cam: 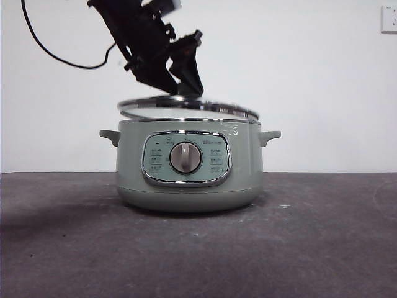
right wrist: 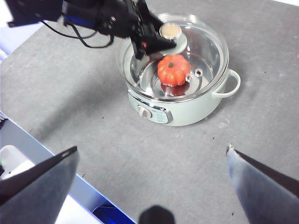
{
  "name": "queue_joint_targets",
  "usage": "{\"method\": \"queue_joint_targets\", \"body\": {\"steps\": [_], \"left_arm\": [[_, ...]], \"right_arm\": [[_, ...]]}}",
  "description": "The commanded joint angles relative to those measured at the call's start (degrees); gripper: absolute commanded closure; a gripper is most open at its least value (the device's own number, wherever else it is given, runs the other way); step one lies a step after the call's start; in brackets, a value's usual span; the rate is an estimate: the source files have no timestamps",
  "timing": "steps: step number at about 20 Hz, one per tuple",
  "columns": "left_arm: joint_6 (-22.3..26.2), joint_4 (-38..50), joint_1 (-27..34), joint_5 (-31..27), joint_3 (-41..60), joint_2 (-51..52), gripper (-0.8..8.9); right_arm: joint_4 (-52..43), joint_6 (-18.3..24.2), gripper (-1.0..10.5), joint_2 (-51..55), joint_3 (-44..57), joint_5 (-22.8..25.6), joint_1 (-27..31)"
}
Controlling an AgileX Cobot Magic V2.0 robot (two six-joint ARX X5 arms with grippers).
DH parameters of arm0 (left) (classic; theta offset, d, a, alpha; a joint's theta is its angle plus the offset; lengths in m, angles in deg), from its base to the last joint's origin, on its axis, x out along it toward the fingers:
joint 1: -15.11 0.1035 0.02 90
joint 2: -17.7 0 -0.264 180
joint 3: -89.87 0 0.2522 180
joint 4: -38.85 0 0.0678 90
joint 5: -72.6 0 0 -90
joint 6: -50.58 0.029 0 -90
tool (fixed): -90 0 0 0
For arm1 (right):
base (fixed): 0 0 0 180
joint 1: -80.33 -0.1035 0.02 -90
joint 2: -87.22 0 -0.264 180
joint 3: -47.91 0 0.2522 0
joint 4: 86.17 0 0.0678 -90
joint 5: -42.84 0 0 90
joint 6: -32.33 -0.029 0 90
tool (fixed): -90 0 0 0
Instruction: Pick up the pumpkin,open the lid,put the pumpkin in the pot,close the lid
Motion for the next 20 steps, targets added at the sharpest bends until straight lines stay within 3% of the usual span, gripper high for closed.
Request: {"method": "queue_joint_targets", "body": {"steps": [1,10,14,20], "left_arm": [[0.26,0.87,-0.22,0.46,-1.01,-0.59,8.22],[0.04,-4.46,-0.22,0.50,-1.01,-0.66,7.95],[0.02,-5.64,-0.22,0.55,-1.01,-0.39,4.28],[0.00,-7.58,-0.22,0.50,-1.07,2.34,4.25]], "right_arm": [[-0.46,0.07,3.8,0.17,0.00,-0.07,-0.17],[-0.66,0.33,3.8,0.13,0.00,-0.07,-0.17],[0.00,0.33,3.8,0.13,0.00,-0.09,-0.17],[0.70,0.33,3.8,0.13,0.00,-0.09,-0.17]]}}
